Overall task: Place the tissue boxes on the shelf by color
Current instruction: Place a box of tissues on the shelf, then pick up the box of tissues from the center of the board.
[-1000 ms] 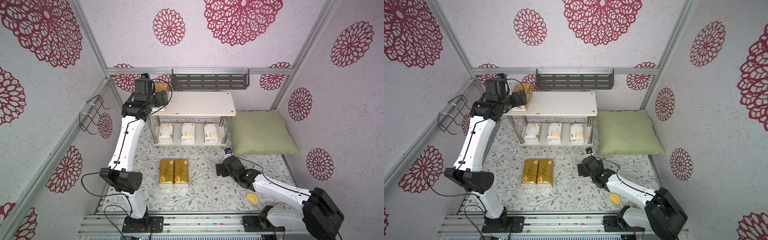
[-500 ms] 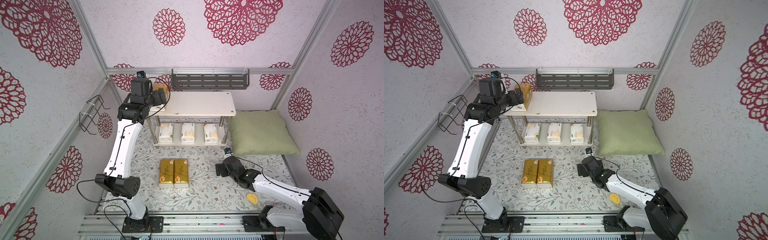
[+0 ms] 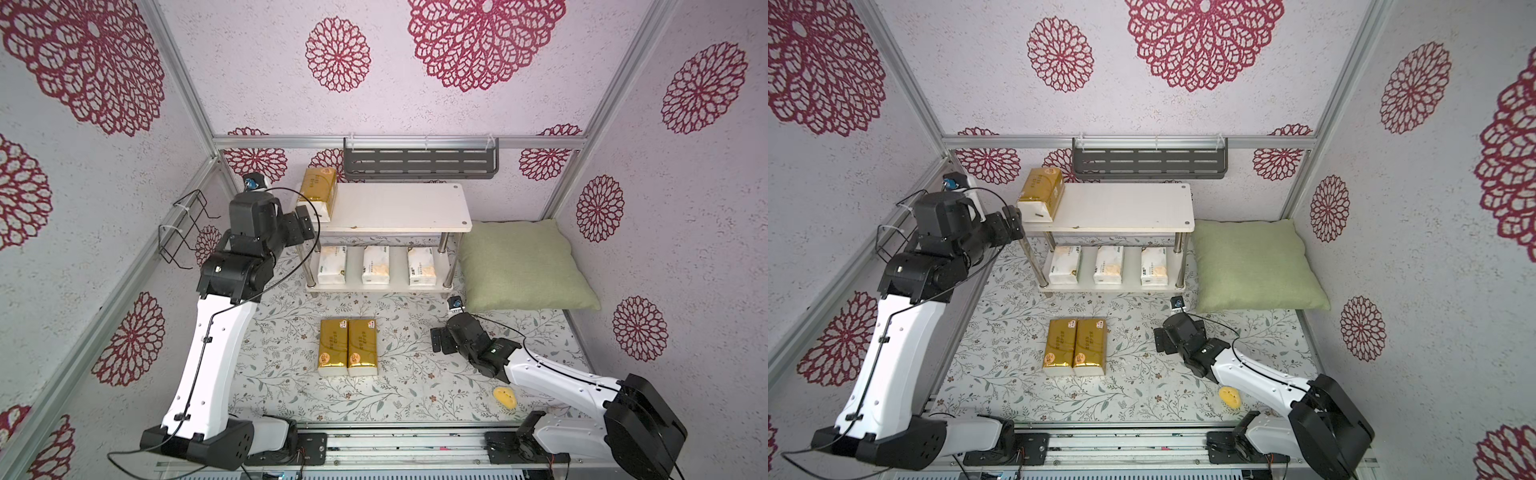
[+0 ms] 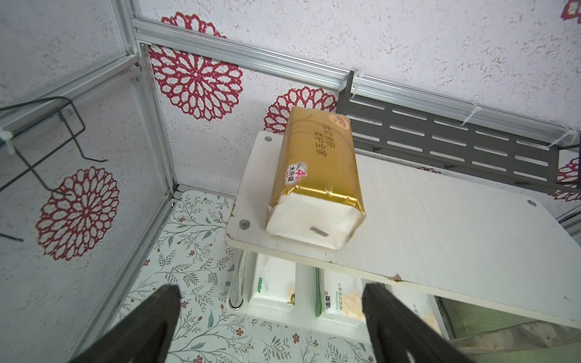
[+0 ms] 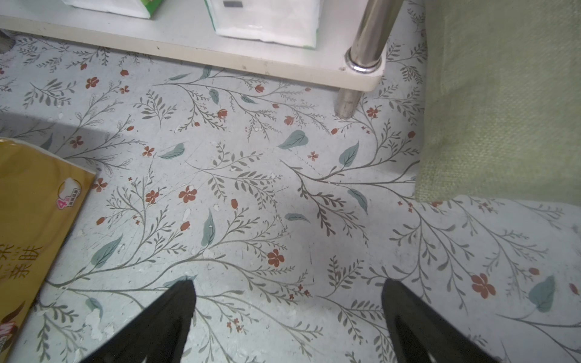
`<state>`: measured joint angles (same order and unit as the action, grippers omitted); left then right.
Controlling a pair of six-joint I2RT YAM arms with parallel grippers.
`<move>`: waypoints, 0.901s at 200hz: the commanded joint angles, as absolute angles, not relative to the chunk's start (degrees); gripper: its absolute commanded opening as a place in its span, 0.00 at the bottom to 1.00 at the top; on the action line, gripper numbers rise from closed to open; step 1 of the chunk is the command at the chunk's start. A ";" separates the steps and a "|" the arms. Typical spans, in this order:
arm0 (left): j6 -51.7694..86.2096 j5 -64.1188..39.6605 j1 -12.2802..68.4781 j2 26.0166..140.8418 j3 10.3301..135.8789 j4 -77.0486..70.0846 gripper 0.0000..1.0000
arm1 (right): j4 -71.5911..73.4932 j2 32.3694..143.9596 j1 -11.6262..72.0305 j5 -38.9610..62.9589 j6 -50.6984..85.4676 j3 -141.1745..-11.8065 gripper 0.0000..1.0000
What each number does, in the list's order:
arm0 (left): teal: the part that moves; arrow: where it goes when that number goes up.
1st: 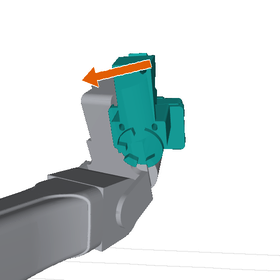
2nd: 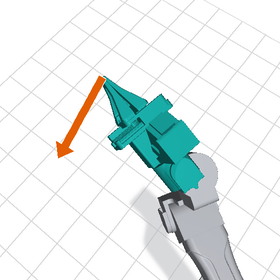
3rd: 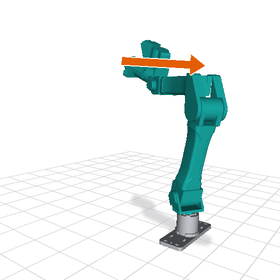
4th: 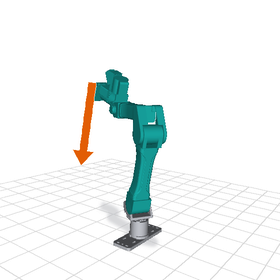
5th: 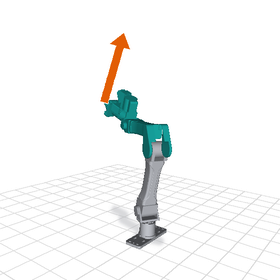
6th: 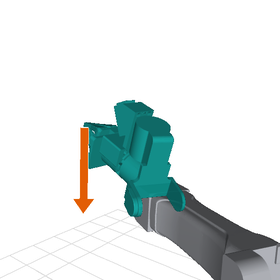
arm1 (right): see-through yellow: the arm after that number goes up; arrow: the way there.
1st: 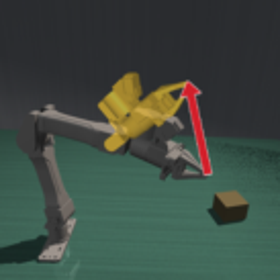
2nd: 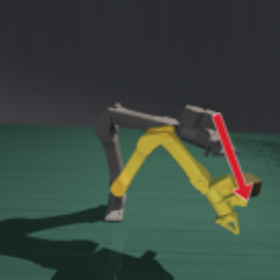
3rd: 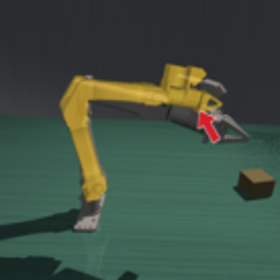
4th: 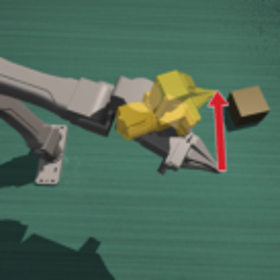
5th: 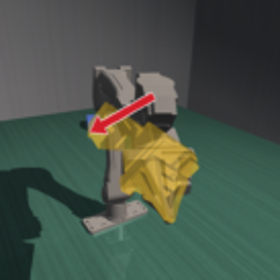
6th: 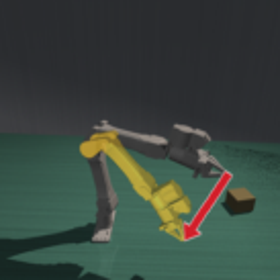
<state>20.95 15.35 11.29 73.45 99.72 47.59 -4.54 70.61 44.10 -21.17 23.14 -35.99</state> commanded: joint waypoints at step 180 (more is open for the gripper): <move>49.43 12.95 35.09 67.04 48.47 50.92 0.97 | -1.67 73.50 44.38 -21.02 22.79 -37.00 0.99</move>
<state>46.92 13.17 32.82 65.43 49.74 54.89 -3.03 73.36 44.10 -20.78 23.07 -35.99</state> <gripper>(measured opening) 0.975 0.991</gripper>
